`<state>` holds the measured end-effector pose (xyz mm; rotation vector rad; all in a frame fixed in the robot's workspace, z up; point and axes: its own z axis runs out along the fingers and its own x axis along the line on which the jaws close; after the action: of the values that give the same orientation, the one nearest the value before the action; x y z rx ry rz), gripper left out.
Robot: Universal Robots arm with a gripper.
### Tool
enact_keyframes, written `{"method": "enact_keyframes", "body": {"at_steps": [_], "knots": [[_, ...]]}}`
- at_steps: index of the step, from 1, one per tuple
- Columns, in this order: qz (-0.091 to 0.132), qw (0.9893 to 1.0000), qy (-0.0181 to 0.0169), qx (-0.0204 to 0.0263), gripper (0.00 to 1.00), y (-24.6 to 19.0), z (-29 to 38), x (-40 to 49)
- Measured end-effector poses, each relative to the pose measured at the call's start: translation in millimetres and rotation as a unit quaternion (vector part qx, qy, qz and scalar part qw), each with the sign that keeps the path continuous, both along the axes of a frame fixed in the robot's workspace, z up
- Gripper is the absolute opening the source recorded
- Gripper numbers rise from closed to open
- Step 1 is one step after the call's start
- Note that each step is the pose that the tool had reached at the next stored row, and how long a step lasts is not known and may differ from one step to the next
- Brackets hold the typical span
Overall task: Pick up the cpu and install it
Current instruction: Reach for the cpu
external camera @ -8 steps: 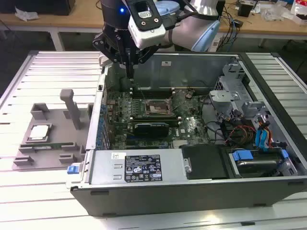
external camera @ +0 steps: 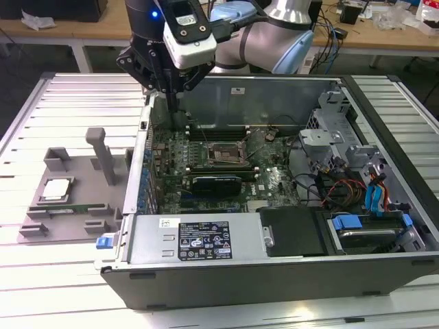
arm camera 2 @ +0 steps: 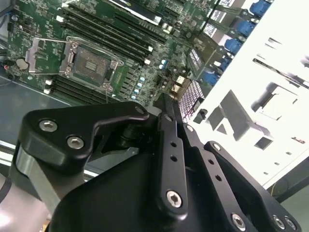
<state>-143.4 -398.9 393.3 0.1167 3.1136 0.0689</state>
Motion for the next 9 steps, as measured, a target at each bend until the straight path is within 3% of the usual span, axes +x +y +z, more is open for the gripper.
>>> {"method": "enact_keyframes", "body": {"at_steps": [9], "knots": [[0.000,1.0000,0.0000,0.0000,0.11,0.0,0.0,-19.0]]}}
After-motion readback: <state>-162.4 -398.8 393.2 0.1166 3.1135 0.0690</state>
